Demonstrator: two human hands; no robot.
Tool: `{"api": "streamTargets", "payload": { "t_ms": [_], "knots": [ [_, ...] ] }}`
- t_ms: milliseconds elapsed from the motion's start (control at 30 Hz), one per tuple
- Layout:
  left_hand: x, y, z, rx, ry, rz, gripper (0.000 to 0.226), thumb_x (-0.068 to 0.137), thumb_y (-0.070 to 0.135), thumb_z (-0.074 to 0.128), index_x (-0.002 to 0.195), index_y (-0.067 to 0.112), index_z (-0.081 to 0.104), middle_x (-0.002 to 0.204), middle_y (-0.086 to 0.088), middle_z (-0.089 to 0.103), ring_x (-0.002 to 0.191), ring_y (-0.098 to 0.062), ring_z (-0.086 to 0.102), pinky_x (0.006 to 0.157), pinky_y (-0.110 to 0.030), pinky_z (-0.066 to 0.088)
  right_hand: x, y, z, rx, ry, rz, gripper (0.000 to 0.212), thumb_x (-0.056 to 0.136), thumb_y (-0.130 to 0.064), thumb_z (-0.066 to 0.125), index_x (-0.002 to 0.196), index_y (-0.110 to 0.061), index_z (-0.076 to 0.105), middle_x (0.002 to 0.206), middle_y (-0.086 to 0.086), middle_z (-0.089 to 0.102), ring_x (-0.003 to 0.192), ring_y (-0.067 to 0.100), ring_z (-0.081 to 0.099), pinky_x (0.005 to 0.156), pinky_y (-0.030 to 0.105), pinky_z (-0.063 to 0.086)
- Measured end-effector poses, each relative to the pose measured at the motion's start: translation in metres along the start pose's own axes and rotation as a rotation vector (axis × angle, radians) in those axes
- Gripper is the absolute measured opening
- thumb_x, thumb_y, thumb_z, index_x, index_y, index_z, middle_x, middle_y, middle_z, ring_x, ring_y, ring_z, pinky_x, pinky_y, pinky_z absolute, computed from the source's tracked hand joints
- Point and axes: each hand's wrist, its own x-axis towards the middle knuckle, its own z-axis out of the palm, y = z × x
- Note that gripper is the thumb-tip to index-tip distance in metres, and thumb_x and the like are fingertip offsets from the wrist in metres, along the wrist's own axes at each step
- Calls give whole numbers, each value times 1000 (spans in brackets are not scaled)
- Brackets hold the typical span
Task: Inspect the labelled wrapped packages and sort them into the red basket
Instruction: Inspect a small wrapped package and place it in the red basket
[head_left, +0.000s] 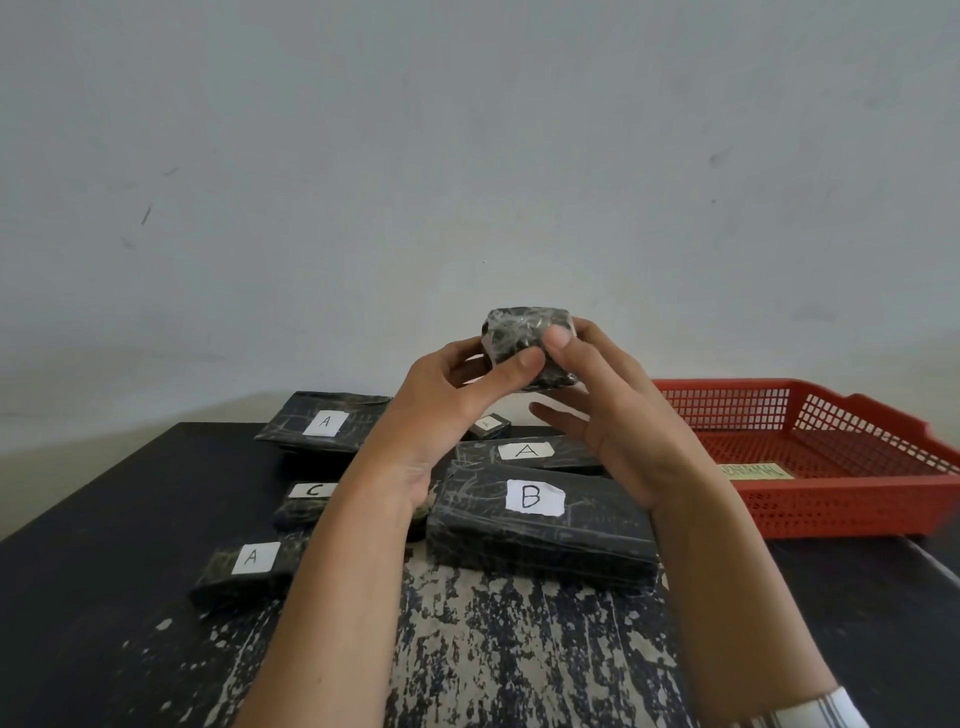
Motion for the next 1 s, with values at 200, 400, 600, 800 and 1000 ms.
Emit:
{"api": "streamTargets", "payload": {
  "t_ms": [200,400,600,800,1000],
  "knots": [
    [1,-8,-13,-139,-128,0,116,37,80,86,136,24,63,123,6,75,123,-11,66,104,-35,52,1,3,-9,38,-81,-95,67,73,-39,85,135,-28,62,131,3,72,120,20,71,110,42,52],
    [5,-5,-8,-246,-37,-163,87,87,80,35,131,12,67,120,-15,76,115,-29,72,108,-50,52,1,6,-13,-90,-173,-247,104,63,-10,96,149,-37,44,151,1,50,142,12,51,118,43,46],
    [4,0,1,-298,29,-145,46,100,51,55,122,15,74,119,-10,77,119,-28,70,108,-52,52,0,7,-12,-194,-327,-296,118,68,9,88,159,-30,23,160,-8,35,148,4,41,122,43,41],
    [3,-1,2,-336,84,46,35,93,18,69,127,11,69,105,2,78,100,-11,73,80,-26,56,-3,3,-7,-96,-222,-148,120,55,-70,89,154,-61,23,170,-21,16,145,5,43,108,37,54],
    [7,-8,-1,-299,25,275,57,77,0,74,130,18,63,130,-5,70,126,-17,63,91,-22,54,-1,0,-3,-23,-105,12,62,75,-79,49,130,-53,56,137,-20,60,130,15,59,109,51,52]
  ]
}}
